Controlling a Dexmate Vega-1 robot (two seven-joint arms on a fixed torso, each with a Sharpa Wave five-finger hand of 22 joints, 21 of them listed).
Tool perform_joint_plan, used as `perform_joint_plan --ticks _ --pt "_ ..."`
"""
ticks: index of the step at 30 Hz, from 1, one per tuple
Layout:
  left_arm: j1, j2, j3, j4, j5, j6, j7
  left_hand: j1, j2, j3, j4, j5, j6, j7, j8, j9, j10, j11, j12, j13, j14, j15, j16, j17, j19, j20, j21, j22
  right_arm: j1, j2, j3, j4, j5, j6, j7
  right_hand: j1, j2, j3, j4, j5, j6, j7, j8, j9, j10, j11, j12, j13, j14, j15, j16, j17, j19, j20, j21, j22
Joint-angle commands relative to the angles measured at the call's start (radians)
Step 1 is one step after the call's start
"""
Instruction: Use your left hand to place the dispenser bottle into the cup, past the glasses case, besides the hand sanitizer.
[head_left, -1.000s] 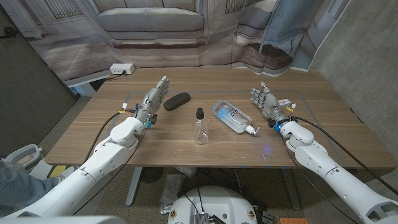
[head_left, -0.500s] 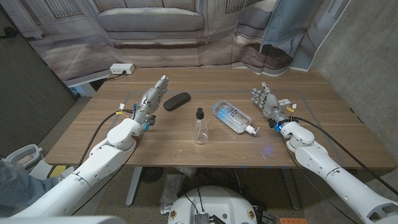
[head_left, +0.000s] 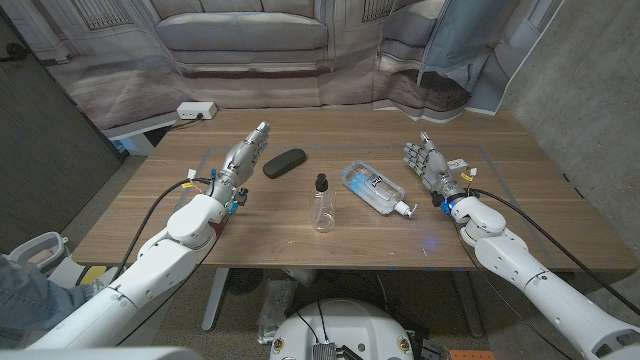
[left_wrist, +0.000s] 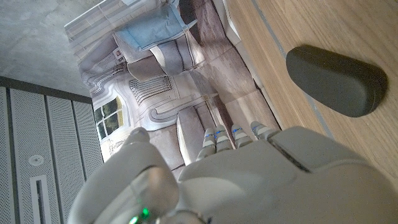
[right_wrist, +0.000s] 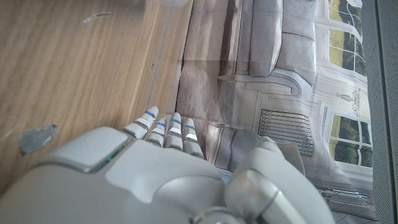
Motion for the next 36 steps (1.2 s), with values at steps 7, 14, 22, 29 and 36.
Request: perform_joint_plan --ticks 7,14,22,29,36 --pt "0.038 0.016 -0.012 -0.052 0.045 0.007 0.023 0.013 0.001 0.001 -0.009 -0.001 -0.001 0.008 0.001 0.001 0.000 0.006 -0.004 0.002 0.004 -0.001 0.001 0.006 0.002 -0.025 0.005 0.004 -0.006 -0.013 0.007 -0.023 0.000 0.021 0.021 0.008 0.001 0.001 -0.008 0.001 0.005 -0.005 0.003 0.005 -0.001 -0.003 0.003 0.004 0.004 0.006 0.007 0.003 0.010 -0.009 -0.003 0.006" --pt "0.057 0.027 -0.020 -0.078 0.078 0.018 0.047 0.016 0.000 0.000 -0.011 -0.002 -0.002 0.007 0.001 0.002 0.000 0.005 -0.005 0.002 0.006 -0.001 0.001 0.006 0.004 -0.021 0.005 0.004 -0.012 -0.014 0.011 -0.029 -0.002 0.033 0.020 0.008 0.002 0.000 -0.008 0.001 0.007 -0.006 0.003 0.005 0.000 -0.005 0.004 0.004 0.006 0.007 0.007 0.003 0.011 -0.008 -0.005 0.006" --pt "0.091 0.024 -0.030 -0.083 0.096 -0.015 0.050 0.021 -0.001 -0.001 -0.014 -0.003 -0.009 0.006 -0.002 0.002 -0.004 0.005 -0.007 0.003 0.007 0.002 0.001 0.006 0.006 -0.018 0.006 0.004 -0.002 -0.004 0.001 -0.011 -0.008 0.046 0.034 0.008 0.003 -0.001 -0.009 0.001 0.006 -0.006 0.003 0.006 0.001 -0.001 0.004 0.004 0.007 0.007 0.007 0.003 0.014 -0.009 -0.007 0.006" --pt "0.101 0.036 -0.034 -0.094 0.116 -0.017 0.042 0.028 -0.002 -0.001 -0.019 -0.004 -0.018 0.006 -0.006 0.002 -0.008 0.003 -0.009 0.003 0.009 0.004 0.001 0.006 0.009 -0.012 0.007 0.003 0.006 -0.001 -0.003 -0.006 -0.010 0.048 0.041 0.008 0.003 -0.001 -0.009 0.000 0.006 -0.007 0.003 0.006 0.001 -0.001 0.004 0.004 0.006 0.008 0.007 0.003 0.015 -0.008 -0.009 0.006" --pt "0.107 0.047 -0.035 -0.107 0.138 -0.012 0.038 0.040 -0.007 -0.001 -0.028 -0.005 -0.025 0.007 -0.007 0.002 -0.015 0.004 -0.011 0.003 0.006 0.009 -0.001 0.006 0.007 -0.008 0.005 0.003 0.010 0.000 -0.004 -0.004 -0.011 0.041 0.035 0.008 0.004 -0.002 -0.010 0.000 0.006 -0.007 0.003 0.006 0.001 0.000 0.004 0.004 0.007 0.010 0.007 0.004 0.015 -0.007 -0.010 0.006"
